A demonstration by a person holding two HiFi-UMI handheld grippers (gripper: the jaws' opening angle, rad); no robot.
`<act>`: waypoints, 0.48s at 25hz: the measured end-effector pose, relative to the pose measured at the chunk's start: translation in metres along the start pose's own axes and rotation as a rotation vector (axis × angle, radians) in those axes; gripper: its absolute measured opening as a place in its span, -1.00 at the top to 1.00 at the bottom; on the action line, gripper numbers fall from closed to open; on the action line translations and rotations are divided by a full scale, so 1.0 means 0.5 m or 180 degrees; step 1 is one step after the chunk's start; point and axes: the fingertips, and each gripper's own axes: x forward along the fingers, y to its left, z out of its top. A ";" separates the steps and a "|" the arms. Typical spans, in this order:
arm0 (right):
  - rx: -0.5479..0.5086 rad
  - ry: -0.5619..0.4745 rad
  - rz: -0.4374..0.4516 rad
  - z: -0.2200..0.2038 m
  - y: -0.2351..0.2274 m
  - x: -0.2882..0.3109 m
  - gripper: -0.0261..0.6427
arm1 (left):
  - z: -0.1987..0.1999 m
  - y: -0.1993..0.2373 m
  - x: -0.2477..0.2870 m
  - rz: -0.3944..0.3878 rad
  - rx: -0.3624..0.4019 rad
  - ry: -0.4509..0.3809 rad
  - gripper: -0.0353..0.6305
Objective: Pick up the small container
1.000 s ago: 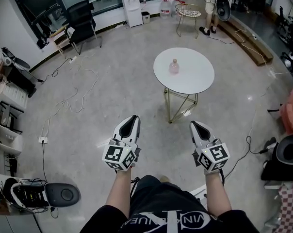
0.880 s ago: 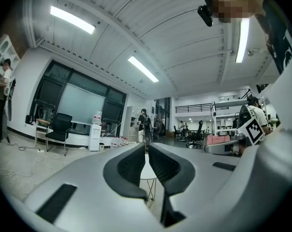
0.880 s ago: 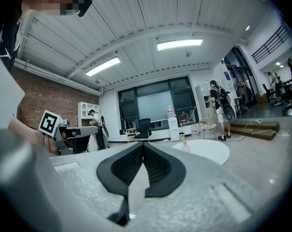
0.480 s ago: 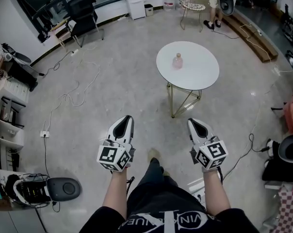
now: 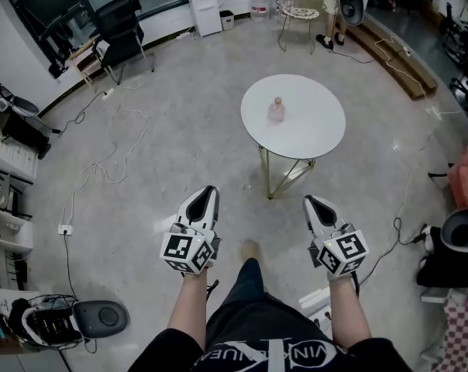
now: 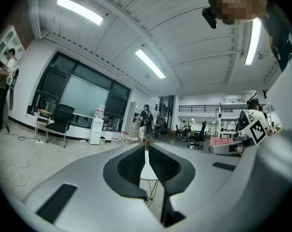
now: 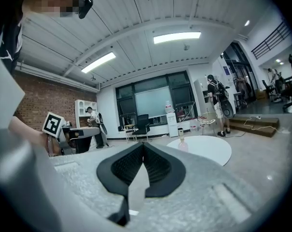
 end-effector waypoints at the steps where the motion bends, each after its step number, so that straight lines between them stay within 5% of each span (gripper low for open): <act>1: -0.0014 0.0004 -0.0025 0.006 -0.016 0.004 0.90 | 0.003 -0.006 0.022 -0.0057 0.0013 0.0000 0.82; 12: 0.0030 0.0144 -0.0190 0.028 -0.127 0.111 0.90 | -0.019 0.024 0.218 -0.0373 -0.0058 0.0107 0.82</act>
